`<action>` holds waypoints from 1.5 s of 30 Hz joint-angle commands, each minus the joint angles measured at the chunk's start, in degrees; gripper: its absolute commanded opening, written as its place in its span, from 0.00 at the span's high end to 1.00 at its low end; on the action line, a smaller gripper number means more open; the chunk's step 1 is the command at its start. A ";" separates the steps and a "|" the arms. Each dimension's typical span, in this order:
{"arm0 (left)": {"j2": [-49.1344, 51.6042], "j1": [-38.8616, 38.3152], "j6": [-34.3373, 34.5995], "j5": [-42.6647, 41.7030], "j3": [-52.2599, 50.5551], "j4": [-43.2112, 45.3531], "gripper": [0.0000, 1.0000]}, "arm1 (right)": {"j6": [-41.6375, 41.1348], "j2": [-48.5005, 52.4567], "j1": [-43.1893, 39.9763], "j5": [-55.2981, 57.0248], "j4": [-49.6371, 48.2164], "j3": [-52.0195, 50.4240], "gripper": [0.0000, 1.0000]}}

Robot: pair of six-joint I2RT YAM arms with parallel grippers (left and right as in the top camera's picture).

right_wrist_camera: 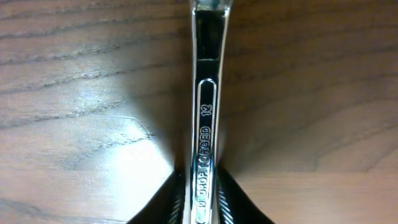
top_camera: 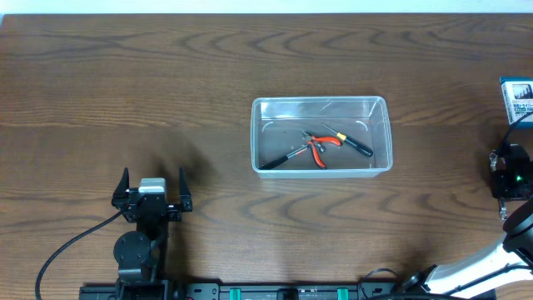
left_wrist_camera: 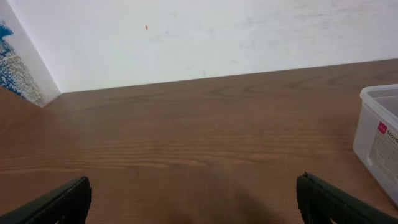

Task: Pack container
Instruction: 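Lift the wrench and carry it left over the container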

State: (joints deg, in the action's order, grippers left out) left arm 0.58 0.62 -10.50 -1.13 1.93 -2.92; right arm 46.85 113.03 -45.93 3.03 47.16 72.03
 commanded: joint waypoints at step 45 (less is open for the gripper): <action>-0.31 -0.07 0.28 0.28 -1.70 -1.01 0.02 | 6.29 0.44 50.93 -3.28 20.70 39.93 0.93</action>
State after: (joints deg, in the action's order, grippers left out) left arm 0.58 0.62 -10.50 -1.13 1.93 -2.92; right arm 49.56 113.62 1.32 0.58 66.98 110.65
